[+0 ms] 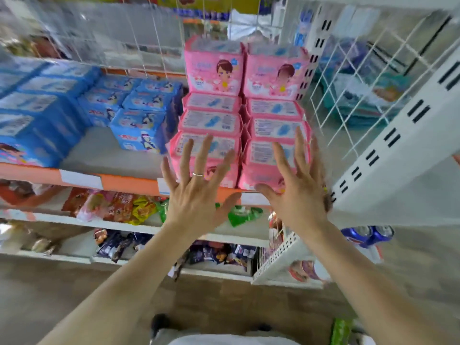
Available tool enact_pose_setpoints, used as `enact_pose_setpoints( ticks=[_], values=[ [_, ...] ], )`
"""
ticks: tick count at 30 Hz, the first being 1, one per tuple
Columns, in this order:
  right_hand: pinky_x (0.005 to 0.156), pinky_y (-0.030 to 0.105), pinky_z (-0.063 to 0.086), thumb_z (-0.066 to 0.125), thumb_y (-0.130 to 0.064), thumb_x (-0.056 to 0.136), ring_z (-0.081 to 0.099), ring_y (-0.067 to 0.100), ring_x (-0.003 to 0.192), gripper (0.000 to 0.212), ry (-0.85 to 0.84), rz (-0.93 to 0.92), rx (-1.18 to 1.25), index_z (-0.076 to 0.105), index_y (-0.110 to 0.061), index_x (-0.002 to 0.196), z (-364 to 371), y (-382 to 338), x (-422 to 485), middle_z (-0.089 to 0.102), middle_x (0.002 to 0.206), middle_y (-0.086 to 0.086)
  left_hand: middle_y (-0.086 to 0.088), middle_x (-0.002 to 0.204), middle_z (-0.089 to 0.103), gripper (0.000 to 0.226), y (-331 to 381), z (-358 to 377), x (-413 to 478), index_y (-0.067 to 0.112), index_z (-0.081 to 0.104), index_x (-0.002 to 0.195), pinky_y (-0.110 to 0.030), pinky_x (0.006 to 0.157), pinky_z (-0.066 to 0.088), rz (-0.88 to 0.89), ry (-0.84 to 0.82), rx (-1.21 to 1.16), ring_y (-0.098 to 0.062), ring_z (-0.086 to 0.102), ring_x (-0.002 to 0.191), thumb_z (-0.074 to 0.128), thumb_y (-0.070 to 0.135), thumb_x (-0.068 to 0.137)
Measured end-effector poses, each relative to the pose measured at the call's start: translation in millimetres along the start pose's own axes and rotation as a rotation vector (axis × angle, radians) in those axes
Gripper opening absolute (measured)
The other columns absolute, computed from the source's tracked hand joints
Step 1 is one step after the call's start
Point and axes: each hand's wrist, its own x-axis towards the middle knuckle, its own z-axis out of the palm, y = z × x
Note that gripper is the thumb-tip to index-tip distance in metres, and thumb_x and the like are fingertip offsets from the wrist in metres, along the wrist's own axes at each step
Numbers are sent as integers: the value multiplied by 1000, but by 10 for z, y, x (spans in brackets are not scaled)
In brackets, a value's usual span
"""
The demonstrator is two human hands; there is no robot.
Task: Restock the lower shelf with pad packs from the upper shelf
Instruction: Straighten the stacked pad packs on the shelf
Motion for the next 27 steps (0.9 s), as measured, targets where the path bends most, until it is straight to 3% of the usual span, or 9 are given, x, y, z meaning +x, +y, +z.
enact_pose_setpoints(
  ticks=[2, 4, 8, 11, 13, 18, 24, 26, 27],
  values=[
    [112, 51, -17, 68, -62, 80, -18, 40, 148, 98, -45, 35, -44, 14, -36, 158, 36, -39, 81, -12, 167, 5, -5, 168, -5, 80, -194, 77, 99, 43, 16, 157, -81, 108, 8, -16, -40, 13, -40, -2, 153, 43, 72, 87],
    [110, 56, -16, 63, -67, 80, -19, 37, 147, 95, -50, 68, -67, 16, -38, 157, 103, -66, 123, -12, 167, 3, -6, 168, -4, 75, -333, 158, 195, 45, 21, 156, -81, 106, 17, -14, -64, -22, -43, 0, 152, 40, 72, 89],
    [111, 75, 11, 57, -71, 77, 4, 48, 148, 85, -47, 98, -70, 35, -38, 152, 242, -31, 151, 7, 167, 3, -17, 162, 22, 59, -400, 311, 282, 33, 50, 146, -72, 91, 47, 68, 22, -185, -50, 19, 144, 52, 58, 93],
    [105, 72, 34, 71, -65, 74, 20, 50, 145, 82, 2, 45, -65, 46, -35, 147, 275, 7, 210, 20, 165, 4, -16, 158, 29, 54, -454, 418, 351, 29, 57, 140, -65, 93, 48, 107, 99, -233, -49, 29, 136, 63, 52, 92],
    [104, 68, 38, 74, -62, 73, 28, 50, 142, 80, 16, 26, -66, 51, -32, 144, 268, 13, 224, 26, 163, 6, -13, 156, 29, 54, -465, 444, 359, 31, 57, 140, -64, 94, 47, 111, 107, -233, -49, 33, 131, 65, 51, 91],
    [106, 69, 35, 56, -67, 76, 27, 50, 142, 76, 6, 20, -2, 53, -28, 142, 217, 7, 201, 28, 162, 8, -12, 156, 30, 56, -448, 411, 297, 32, 54, 141, -65, 86, 53, 93, 87, -260, -46, 30, 134, 65, 49, 89],
    [104, 68, 39, 53, -69, 74, 33, 42, 139, 74, -46, 48, -10, 52, -30, 137, 181, -9, 300, 40, 155, 2, -11, 154, 33, 53, -431, 434, 367, 33, 53, 140, -64, 88, 51, 83, 59, -266, -44, 32, 130, 63, 49, 90],
    [109, 73, 27, 53, -73, 72, 22, 39, 146, 78, -110, 104, -44, 44, -35, 141, 132, -63, 287, 30, 159, -3, -11, 155, 33, 56, -424, 385, 336, 34, 50, 141, -65, 90, 49, 76, 28, -270, -44, 31, 133, 63, 51, 89],
    [114, 72, 11, 52, -75, 73, 9, 35, 150, 82, -158, 164, -54, 35, -41, 145, 87, -106, 278, 17, 163, -6, -11, 156, 32, 60, -433, 336, 314, 34, 48, 143, -66, 93, 48, 81, 16, -285, -43, 30, 135, 62, 54, 88]
  ],
)
